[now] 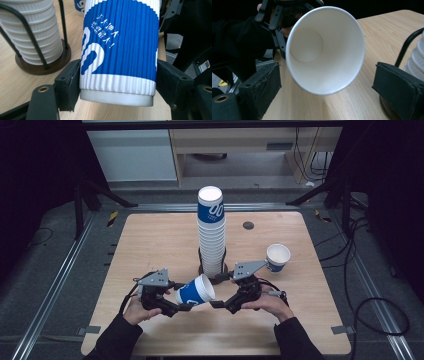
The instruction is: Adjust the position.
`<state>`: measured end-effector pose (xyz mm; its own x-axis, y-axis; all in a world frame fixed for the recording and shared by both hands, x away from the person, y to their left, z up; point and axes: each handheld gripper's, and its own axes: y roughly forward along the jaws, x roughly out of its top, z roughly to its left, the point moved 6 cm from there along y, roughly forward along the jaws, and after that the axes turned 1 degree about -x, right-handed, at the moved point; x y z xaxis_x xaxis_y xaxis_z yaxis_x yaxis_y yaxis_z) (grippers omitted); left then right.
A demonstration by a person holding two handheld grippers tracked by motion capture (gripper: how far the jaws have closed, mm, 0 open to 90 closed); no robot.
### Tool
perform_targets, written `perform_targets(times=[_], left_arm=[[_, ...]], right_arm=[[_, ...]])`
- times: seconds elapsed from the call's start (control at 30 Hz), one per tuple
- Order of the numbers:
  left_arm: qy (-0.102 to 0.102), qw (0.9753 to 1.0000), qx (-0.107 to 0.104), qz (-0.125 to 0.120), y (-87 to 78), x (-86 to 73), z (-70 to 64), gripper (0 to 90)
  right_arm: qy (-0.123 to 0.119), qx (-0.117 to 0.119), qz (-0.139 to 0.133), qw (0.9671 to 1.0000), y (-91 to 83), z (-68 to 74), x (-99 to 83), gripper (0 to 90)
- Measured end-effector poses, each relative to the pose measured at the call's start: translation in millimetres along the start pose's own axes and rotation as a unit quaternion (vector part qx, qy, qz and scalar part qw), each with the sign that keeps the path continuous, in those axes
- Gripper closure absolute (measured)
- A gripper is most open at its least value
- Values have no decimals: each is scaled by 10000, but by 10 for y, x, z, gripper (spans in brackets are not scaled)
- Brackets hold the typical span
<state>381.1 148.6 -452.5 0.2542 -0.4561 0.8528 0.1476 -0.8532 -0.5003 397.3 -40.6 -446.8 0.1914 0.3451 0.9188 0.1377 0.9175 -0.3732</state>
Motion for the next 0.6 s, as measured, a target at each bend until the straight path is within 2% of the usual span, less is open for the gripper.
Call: perform_targets(times=[0.13,0.27,0.6], left_arm=[[90,9999,-106,5,31,17,-61,263],[166,9998,-116,48,73,34,-108,264],[253,9994,-206,68,127,51,-183,264]], right_arm=[[7,83,-34,10000,20,24,8,79],[55,237,-120,9996,31,54,20,84],[149,530,2,9985,124,119,-26,129]])
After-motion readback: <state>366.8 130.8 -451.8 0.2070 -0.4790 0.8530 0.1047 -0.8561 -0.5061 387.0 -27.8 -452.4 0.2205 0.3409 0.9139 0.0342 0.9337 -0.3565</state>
